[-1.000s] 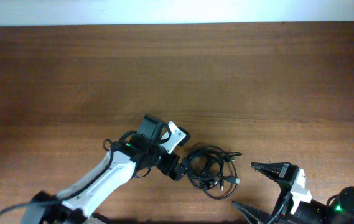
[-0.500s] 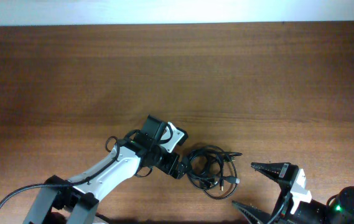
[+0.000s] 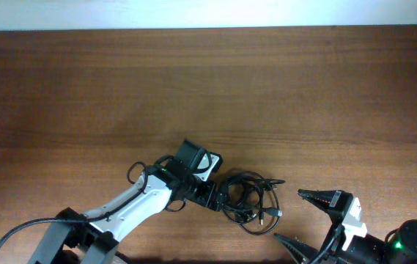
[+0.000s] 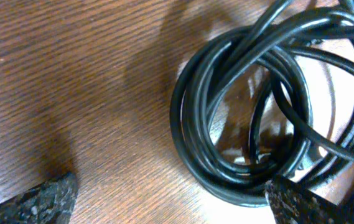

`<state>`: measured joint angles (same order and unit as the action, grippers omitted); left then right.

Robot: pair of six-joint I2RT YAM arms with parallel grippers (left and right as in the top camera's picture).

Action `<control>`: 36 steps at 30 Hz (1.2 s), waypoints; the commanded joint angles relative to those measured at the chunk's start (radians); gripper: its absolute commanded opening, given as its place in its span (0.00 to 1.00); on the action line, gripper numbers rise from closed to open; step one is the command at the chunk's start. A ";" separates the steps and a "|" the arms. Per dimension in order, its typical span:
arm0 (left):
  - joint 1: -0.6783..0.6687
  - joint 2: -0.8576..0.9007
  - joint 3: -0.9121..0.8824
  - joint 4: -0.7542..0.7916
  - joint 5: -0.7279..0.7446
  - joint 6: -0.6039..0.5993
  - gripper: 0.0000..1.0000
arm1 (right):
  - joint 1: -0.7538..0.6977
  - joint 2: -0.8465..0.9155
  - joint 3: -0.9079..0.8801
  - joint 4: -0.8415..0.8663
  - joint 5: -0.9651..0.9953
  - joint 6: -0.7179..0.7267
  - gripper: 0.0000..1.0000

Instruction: Untangle cables

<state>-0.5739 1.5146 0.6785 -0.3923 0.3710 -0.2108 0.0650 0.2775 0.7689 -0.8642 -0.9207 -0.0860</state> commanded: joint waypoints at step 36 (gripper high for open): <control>-0.198 0.032 -0.011 0.080 -0.476 -0.158 0.99 | -0.006 -0.009 0.015 -0.001 0.013 -0.003 0.99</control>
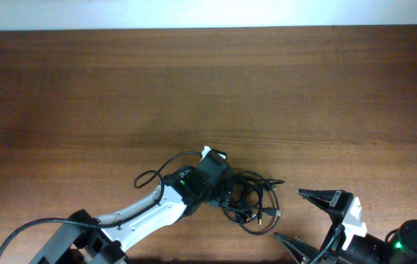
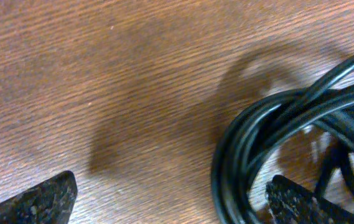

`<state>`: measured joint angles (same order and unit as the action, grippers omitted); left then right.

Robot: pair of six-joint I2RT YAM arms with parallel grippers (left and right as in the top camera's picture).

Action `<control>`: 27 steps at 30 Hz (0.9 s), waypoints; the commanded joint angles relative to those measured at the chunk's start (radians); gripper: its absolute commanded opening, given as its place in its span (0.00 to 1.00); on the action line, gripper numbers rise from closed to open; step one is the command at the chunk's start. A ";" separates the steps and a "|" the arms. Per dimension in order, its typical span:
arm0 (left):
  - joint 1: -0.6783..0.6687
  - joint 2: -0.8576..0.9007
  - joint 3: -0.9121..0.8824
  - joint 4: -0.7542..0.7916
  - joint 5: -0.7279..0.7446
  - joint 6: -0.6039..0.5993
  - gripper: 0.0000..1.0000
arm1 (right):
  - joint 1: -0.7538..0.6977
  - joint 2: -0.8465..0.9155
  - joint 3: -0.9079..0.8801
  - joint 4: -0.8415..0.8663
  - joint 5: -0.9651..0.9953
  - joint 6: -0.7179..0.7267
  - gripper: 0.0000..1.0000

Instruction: Untangle cables

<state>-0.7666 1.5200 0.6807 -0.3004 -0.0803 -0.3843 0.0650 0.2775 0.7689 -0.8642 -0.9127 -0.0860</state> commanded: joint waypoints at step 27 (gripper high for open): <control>-0.005 0.087 -0.013 -0.035 -0.108 0.019 0.13 | -0.006 -0.009 0.015 -0.003 0.005 -0.003 0.99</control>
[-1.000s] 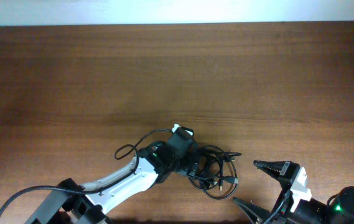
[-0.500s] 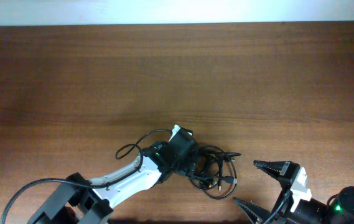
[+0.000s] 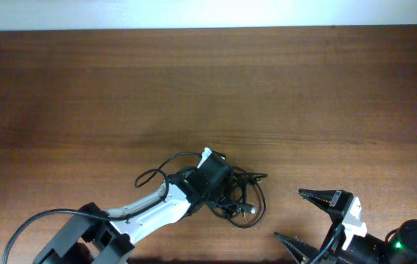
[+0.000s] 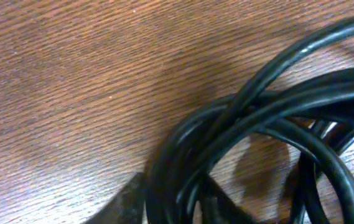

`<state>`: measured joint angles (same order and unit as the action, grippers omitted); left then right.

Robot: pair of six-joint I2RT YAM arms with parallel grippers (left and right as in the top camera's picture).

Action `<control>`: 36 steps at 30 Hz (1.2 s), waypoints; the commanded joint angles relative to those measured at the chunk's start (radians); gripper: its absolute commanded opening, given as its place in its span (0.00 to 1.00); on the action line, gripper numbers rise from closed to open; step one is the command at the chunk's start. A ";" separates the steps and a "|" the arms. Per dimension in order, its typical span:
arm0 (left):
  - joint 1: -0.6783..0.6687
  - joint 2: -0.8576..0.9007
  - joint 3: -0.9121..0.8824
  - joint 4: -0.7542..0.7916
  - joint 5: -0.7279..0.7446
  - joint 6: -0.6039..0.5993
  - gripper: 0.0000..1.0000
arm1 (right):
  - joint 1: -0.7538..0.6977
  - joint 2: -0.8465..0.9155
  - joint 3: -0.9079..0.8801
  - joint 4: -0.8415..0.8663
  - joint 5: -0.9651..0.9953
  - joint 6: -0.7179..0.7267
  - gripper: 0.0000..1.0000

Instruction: Untangle cables

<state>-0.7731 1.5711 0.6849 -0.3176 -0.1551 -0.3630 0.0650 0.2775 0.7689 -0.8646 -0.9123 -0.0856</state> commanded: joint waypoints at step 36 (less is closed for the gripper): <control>0.002 -0.795 0.034 0.023 0.000 0.537 0.00 | -0.006 -0.009 0.015 -0.006 0.034 0.129 0.99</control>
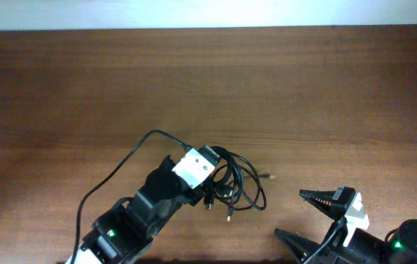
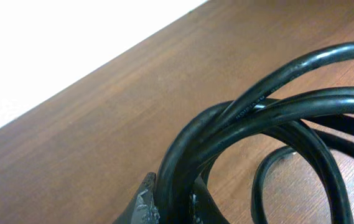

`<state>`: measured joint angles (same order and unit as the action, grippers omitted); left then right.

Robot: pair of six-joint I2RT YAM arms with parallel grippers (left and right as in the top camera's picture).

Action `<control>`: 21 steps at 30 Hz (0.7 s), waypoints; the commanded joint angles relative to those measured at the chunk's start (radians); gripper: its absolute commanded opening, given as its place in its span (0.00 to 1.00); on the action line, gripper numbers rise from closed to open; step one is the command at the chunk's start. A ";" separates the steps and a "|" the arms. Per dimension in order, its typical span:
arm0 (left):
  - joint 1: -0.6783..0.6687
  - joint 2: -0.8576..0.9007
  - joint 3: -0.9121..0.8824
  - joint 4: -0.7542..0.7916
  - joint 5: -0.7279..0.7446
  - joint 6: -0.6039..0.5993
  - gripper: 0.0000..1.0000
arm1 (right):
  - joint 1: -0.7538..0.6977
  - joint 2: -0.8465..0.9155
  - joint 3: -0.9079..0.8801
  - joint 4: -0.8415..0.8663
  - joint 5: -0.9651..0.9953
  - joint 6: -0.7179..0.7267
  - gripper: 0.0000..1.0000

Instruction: Untangle cables

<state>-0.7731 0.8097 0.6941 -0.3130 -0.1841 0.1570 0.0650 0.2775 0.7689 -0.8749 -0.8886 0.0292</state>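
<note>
A bundle of black cables (image 1: 237,181) hangs in loops from my left gripper (image 1: 214,171), just right of the table's middle near the front. In the left wrist view the gripper (image 2: 172,202) is shut on several strands of the bundle (image 2: 257,115), and the camera is tilted up so the wall shows. Two loose plug ends (image 1: 228,216) dangle below the loops. A small plug tip (image 1: 269,176) sticks out to the right. My right gripper (image 1: 308,221) stands open at the front right, apart from the cables, with nothing in it.
The wooden table (image 1: 193,73) stretches bare behind the bundle to the white wall. The left arm's own thin cable (image 1: 131,154) arcs to the left of its wrist. The right arm's base (image 1: 413,242) sits at the front right corner.
The left gripper, still shut on the bundle, has tilted upward and shifted slightly back. The loops now hang from it with plug ends dangling. The right arm has not moved.
The left gripper first stood open at the left edge of the bundle lying on the table. It then stood open closer against the loops, then shut on them with the bundle drawn a little left. Now the held bundle is raised and tilted.
</note>
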 commanded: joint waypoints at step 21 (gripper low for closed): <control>0.002 -0.043 0.025 0.160 0.111 -0.235 0.00 | -0.006 -0.009 0.015 -0.040 0.000 -0.138 0.99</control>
<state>-0.7731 0.7834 0.6941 -0.1726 -0.0467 0.1238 0.0650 0.2775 0.7689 -0.8993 -0.8867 0.0174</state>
